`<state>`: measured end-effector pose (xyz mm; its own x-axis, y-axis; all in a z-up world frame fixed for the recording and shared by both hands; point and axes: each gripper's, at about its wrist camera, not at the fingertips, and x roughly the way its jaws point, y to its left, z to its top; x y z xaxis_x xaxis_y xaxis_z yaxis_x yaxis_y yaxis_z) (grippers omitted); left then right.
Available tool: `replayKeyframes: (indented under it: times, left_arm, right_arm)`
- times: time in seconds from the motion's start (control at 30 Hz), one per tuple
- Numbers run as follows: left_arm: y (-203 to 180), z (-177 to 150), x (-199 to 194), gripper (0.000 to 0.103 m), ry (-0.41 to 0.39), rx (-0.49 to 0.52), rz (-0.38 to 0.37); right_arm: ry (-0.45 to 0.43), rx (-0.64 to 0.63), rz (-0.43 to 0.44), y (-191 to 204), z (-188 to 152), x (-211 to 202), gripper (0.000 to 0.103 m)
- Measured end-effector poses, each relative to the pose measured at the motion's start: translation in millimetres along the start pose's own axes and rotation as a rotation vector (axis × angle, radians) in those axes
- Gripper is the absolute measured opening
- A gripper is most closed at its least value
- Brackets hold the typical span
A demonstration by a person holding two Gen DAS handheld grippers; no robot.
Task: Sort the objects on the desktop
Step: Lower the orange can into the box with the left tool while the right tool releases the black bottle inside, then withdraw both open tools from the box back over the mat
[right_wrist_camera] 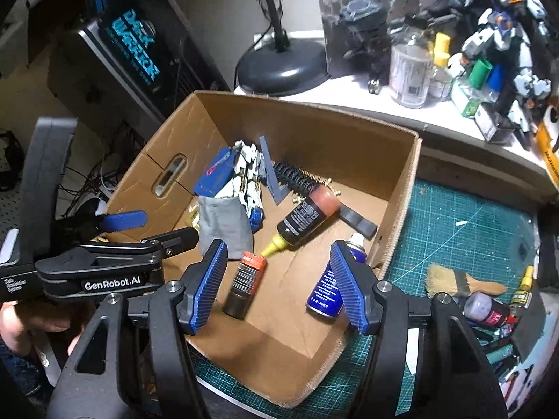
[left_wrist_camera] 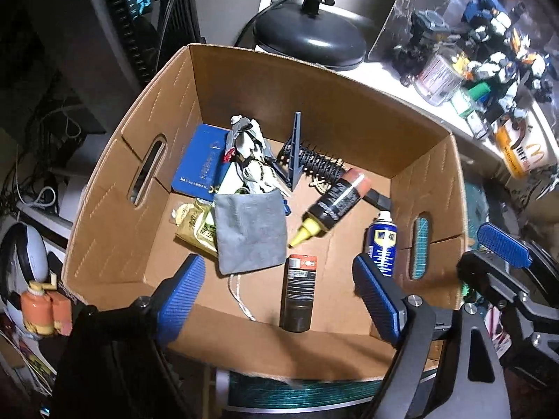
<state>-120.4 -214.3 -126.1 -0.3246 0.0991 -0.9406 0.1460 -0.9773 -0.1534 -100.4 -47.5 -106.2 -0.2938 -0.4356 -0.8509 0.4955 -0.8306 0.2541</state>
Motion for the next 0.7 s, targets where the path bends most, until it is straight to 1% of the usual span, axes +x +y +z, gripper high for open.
replayKeyframes:
  times: [0.1, 0.23, 0.27, 0.37, 0.43, 0.47, 0.5, 0.57, 0.7]
  left_arm:
    - [-3.0, -4.8, -7.3, 0.091, -0.016, -0.018, -0.015]
    - [-11.1, -14.3, -20.9, 0.091, -0.055, -0.032, -0.052]
    - [-14.0, -16.6, -24.1, 0.091, -0.068, -0.031, -0.063]
    - [-27.3, -26.7, -41.6, 0.091, -0.178, -0.002, -0.101]
    - [-38.2, -32.9, -54.6, 0.095, -0.234, 0.019, -0.133]
    - [-43.7, -36.0, -61.1, 0.101, -0.262, 0.029, -0.149]
    - [-49.2, -39.2, -67.6, 0.103, -0.290, 0.040, -0.165]
    - [-61.5, -42.4, -74.6, 0.103, -0.304, 0.064, -0.189]
    - [-87.4, -47.9, -79.9, 0.103, -0.305, 0.103, -0.232]
  right_arm:
    - [-0.051, -0.009, 0.015, -3.1, -4.5, -18.0, 0.061]
    - [-0.118, -0.014, 0.034, -8.6, -12.4, -42.4, 0.063]
    - [-0.133, -0.011, 0.037, -11.8, -15.8, -49.2, 0.065]
    - [-0.182, 0.000, 0.041, -21.7, -26.4, -71.0, 0.068]
    - [-0.225, 0.003, 0.034, -28.0, -34.1, -87.8, 0.069]
    - [-0.254, 0.008, 0.030, -33.5, -39.6, -100.7, 0.072]
    - [-0.278, 0.019, 0.027, -39.9, -45.2, -113.6, 0.078]
    - [-0.306, 0.036, 0.008, -51.5, -53.7, -132.0, 0.086]
    - [-0.338, 0.102, -0.059, -85.9, -76.3, -167.1, 0.087]
